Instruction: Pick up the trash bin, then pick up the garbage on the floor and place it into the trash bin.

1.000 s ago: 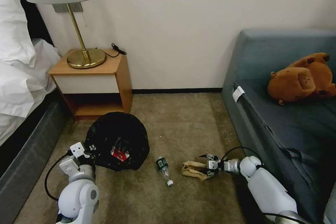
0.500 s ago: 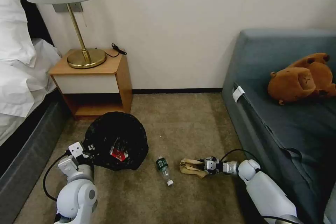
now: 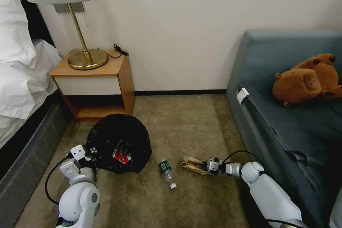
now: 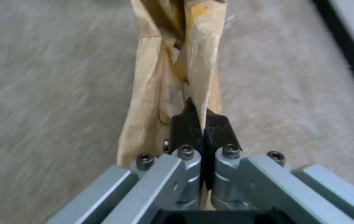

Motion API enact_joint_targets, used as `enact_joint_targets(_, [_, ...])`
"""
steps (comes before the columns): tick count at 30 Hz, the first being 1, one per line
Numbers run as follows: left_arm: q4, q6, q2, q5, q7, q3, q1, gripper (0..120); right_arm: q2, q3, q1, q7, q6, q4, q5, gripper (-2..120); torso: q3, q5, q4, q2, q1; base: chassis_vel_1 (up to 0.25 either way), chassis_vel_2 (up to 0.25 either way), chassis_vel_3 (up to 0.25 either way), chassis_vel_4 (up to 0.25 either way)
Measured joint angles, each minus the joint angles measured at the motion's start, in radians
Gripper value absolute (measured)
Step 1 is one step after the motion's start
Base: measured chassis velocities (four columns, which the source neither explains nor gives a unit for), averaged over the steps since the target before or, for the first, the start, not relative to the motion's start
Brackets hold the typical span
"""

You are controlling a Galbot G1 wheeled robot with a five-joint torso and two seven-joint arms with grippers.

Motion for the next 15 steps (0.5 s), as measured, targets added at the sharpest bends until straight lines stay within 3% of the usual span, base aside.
enact_joint_targets(2, [0.001,0.000,0.000,0.000,0.000,0.000,-0.001,1,-0.007,-0.017,-0.002,0.017,-0.016,0.018,0.065,0,0.000,0.0000,0.0000,0.000,0.000,0.000,0.000,0.000,0.000])
enact_joint_targets(5, [0.010,-0.002,0.000,0.003,0.000,0.005,-0.004,1,-0.027,-0.088,-0.003,0.112,-0.056,0.074,0.286,0,0.000,-0.0002,-0.0001,0.000,0.000,0.000,0.000,0.000,0.000])
enact_joint_targets(6, [0.010,-0.002,0.000,0.003,0.000,0.005,-0.004,1,-0.027,-0.088,-0.003,0.112,-0.056,0.074,0.286,0,0.000,-0.0002,-0.0001,0.000,0.000,0.000,0.000,0.000,0.000])
enact_joint_targets(8, [0.012,-0.002,-0.002,0.003,0.000,0.011,-0.007,1,-0.021,-0.130,0.015,0.206,-0.065,0.107,0.386,0,0.000,0.0000,-0.0001,0.000,0.000,0.000,0.000,0.000,0.000])
enact_joint_targets(15, [0.012,-0.002,0.001,0.003,0.000,0.017,-0.015,1,-0.004,-0.231,0.054,0.382,-0.075,0.202,0.478,0,0.000,-0.0001,0.0000,0.000,0.000,0.000,0.000,0.000,0.000])
